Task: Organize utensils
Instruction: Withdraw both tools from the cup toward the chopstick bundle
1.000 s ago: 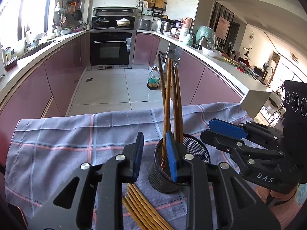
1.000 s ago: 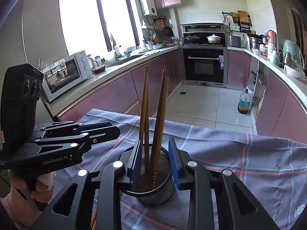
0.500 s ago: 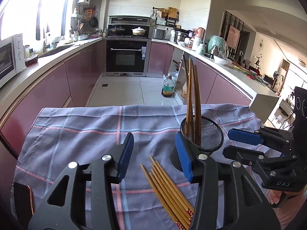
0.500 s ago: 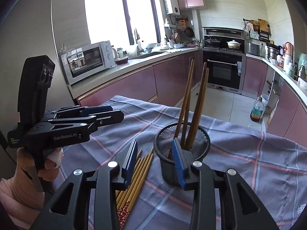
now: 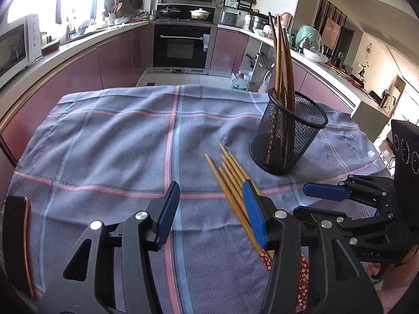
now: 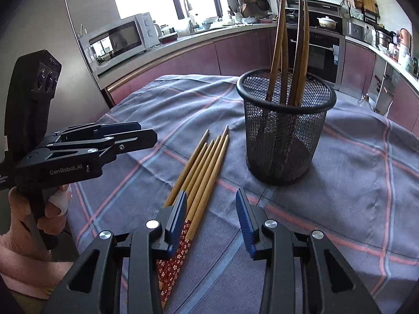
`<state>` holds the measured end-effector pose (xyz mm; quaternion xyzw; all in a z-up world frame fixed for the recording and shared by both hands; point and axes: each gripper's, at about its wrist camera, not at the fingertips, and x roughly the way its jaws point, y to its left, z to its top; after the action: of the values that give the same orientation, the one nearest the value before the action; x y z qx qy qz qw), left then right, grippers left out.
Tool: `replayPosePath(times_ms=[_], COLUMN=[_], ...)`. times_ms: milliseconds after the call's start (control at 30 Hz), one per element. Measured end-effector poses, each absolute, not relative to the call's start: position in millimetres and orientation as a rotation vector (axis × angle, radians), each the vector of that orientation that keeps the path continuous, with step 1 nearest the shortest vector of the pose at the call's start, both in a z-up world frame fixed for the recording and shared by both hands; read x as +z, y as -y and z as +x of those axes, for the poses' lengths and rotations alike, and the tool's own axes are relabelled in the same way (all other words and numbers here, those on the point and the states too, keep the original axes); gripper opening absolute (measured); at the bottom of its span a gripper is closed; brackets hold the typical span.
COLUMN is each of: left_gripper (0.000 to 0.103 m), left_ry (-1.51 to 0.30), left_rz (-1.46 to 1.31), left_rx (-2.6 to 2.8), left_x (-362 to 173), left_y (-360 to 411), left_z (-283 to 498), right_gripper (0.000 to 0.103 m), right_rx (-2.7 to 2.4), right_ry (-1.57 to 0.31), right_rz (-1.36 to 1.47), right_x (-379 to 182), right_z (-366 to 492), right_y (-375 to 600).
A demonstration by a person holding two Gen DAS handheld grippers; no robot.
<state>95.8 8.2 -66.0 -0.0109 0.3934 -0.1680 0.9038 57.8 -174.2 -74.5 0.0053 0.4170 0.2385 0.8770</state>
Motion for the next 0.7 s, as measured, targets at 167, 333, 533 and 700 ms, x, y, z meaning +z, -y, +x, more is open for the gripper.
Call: replayPosePath(times_ms=[167, 333, 533, 700], left_gripper=[0.049, 0.049, 0.049, 0.049], left_ry=[-0.853, -0.885, -0.903, -0.915], left_rz=[-0.024, -0.020, -0.007, -0.001], left_rx=[-0.351, -0.354, -0.364, -0.375], left_x=[-80.5, -92.8, -98.1, -102.0], left_y=[-3.6, 2.0, 9.3, 14.0], left_z=[93.6, 90.3, 86.6, 84.7], right_gripper=[0.036, 0.036, 0.036, 0.035], right_rx=[0.490, 0.482, 0.479, 0.472], right_ry=[-0.898, -0.920, -0.931, -0.931], right_rz=[0.027, 0.025, 0.025, 0.013], right_x=[-87.6, -94.8, -97.2, -98.2], right_z=[53.6, 52.1, 50.3, 50.2], right_y=[175.0, 174.1, 171.7, 168.6])
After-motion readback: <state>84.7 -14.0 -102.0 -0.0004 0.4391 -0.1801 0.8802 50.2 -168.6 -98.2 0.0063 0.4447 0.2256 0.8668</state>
